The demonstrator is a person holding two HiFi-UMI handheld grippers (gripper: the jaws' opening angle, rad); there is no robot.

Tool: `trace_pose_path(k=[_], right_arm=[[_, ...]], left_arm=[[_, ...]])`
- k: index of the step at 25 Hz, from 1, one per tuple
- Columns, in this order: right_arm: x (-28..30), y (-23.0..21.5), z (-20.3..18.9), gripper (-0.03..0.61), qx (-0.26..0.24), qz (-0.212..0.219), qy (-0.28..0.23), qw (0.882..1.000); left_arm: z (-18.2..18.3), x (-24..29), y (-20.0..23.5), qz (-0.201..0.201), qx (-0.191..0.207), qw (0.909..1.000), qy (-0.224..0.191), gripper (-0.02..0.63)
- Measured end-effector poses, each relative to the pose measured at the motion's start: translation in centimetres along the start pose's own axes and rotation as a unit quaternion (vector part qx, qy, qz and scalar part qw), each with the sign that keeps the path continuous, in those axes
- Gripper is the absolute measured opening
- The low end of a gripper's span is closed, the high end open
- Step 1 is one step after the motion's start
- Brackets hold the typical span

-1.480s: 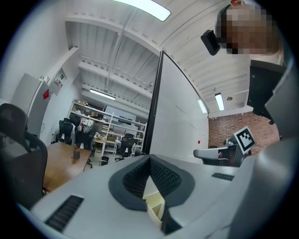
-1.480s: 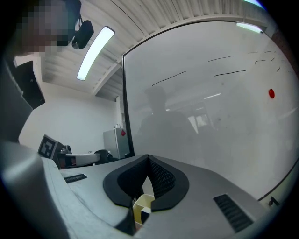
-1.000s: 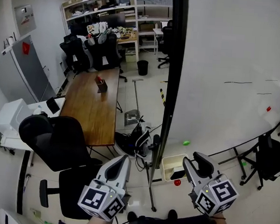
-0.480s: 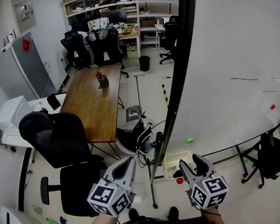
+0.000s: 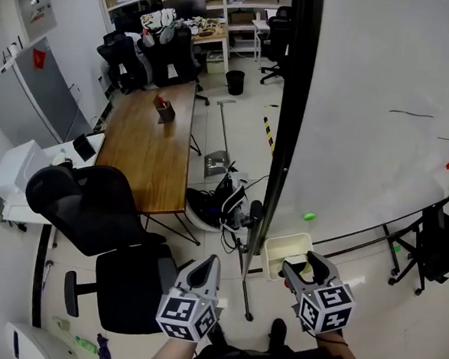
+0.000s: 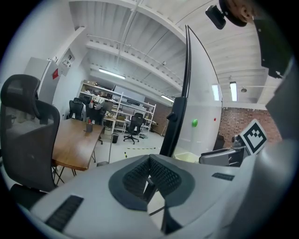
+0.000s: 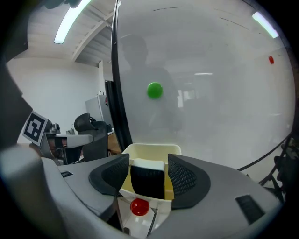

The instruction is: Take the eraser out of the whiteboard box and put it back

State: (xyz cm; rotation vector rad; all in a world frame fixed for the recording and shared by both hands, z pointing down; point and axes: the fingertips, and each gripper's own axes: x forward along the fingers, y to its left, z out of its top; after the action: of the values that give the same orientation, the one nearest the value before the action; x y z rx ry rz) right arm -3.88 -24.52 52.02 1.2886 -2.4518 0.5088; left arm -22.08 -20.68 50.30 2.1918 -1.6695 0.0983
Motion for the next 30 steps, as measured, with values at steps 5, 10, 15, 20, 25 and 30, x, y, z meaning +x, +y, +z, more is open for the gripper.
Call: trace_pose_path(k=[5,10,15,20,25,30], right_arm=[[1.2,-0.2,-1.8,0.304,0.0,-0.012,0.008,1.0],[2.3,-0.3,-2.5,0.304,-0.005,-0.031,0.002,1.0],[2.4,-0.5,-2.6,0.298,-0.001,-0.045,-0.002,0.999],[2.5,-0.7,-2.5,0.293,0.017,-0.039,-0.004,0.999],[0.7,-0.5,0.1,0.291,0.027,-0.035,-0.018,0.999],[-2.1,-0.3,3.9,0.291,0.025,-0.024,-0.053,0.998]], left_arm=[[-2.6,0.8,0.1,0.0,-0.014,0.9997,0.018,0.025],[-4.4,1.6,0.0,-0.008,-0.019,0.9993,0.03,0.025],[-4.7,2.0,-0.3,-0.014,-0.019,0.9991,0.035,0.025],[-4.2,2.2,-0.4,-0.017,-0.016,0.9992,0.032,0.025],[-1.2,1.2,-0.5,-0.012,-0.014,0.9998,0.009,0.025],[2.1,0.3,-2.2,-0.024,0.0,0.9996,-0.013,0.025]])
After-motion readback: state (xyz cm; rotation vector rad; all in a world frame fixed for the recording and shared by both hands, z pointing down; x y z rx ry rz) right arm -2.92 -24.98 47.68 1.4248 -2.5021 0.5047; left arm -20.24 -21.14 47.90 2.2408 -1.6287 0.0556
